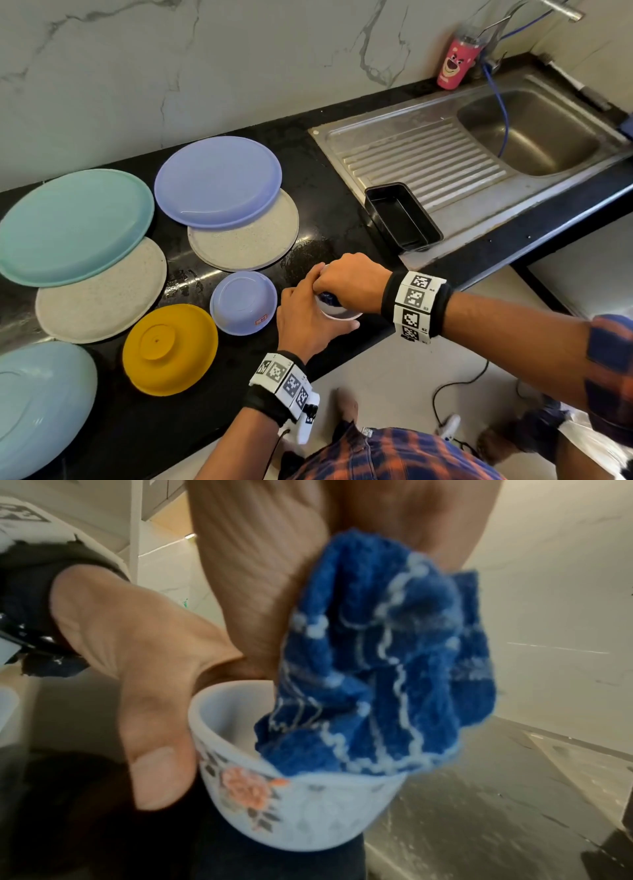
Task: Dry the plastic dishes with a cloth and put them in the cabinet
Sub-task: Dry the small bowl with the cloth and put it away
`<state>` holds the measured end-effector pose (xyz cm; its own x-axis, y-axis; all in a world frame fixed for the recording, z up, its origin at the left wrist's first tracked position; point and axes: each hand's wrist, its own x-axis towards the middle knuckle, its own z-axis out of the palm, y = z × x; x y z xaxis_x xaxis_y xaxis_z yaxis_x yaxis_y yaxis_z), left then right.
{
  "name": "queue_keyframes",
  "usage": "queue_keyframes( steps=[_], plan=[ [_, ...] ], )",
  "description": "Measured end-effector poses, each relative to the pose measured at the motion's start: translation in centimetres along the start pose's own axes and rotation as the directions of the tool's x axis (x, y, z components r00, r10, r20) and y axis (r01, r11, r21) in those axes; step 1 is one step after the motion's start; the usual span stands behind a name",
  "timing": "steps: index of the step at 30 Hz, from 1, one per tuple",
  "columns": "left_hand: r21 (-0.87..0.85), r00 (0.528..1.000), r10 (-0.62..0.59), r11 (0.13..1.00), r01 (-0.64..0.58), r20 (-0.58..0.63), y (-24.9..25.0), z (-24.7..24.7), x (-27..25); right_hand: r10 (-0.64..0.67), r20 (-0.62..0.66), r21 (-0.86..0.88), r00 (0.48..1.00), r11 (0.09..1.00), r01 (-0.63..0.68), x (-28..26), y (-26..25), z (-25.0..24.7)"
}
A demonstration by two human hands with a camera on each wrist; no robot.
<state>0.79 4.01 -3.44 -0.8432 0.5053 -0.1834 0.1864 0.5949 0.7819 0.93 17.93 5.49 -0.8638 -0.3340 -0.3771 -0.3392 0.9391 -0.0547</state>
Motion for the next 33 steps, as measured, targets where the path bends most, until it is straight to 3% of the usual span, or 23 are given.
queue_keyframes(
  steps=[5,8,10,14,17,19,21,23,25,28,31,33],
  plan=[
    [-0.038,0.999,0.040,0.998,-0.040,-0.007,-0.2,-0.2,0.1,0.150,0.060,0.129,0.987,0.979,-0.156,0.1,-0.4,0.3],
    [-0.042,0.997,0.076,0.996,-0.076,-0.011,-0.4,-0.1,0.3,0.284,0.144,0.353,0.948,0.880,-0.318,0.1,0.2,-0.1],
    [-0.049,0.997,0.072,0.996,-0.071,0.016,-0.9,0.1,0.5,0.301,0.207,0.520,0.931,0.772,-0.365,0.1,1.0,-0.3],
    [-0.099,0.995,0.103,0.990,-0.103,-0.002,-0.7,0.0,0.6,0.369,0.172,0.825,0.913,0.452,-0.338,-1.8,3.0,-0.3],
    [-0.070,0.992,0.123,0.990,-0.123,-0.001,-0.4,-0.1,0.8,0.471,0.062,0.922,0.880,0.310,-0.231,-4.6,5.5,-1.3],
    [-0.018,0.996,0.092,0.996,-0.092,-0.005,-0.7,0.2,0.9,0.569,-0.050,0.962,0.821,0.248,-0.114,-6.6,7.9,-2.5],
    [-0.032,0.999,0.042,0.999,-0.043,-0.030,-1.0,0.3,0.9,0.672,-0.200,0.957,0.713,0.288,-0.003,-7.9,10.9,-3.4],
    [-0.055,0.999,0.011,0.998,-0.014,-0.048,-0.9,0.1,0.9,0.723,-0.329,0.914,0.607,0.405,0.013,-8.3,13.8,-3.7],
    [-0.067,0.998,-0.005,0.998,0.001,-0.064,-0.8,0.2,1.0,0.715,-0.400,0.852,0.573,0.521,-0.056,-7.7,15.9,-3.6],
    [-0.073,0.996,-0.037,0.997,0.030,-0.085,-0.5,0.1,1.3,0.655,-0.475,0.679,0.587,0.697,-0.228,-5.8,17.2,-2.3],
    [-0.070,0.993,-0.040,0.997,0.032,-0.111,-0.2,0.2,1.5,0.641,-0.441,0.587,0.629,0.736,-0.338,-3.9,17.4,0.4],
    [-0.068,0.992,-0.039,0.997,0.030,-0.122,-0.2,0.2,1.5,0.620,-0.357,0.553,0.699,0.743,-0.377,-2.7,16.9,2.7]
  ],
)
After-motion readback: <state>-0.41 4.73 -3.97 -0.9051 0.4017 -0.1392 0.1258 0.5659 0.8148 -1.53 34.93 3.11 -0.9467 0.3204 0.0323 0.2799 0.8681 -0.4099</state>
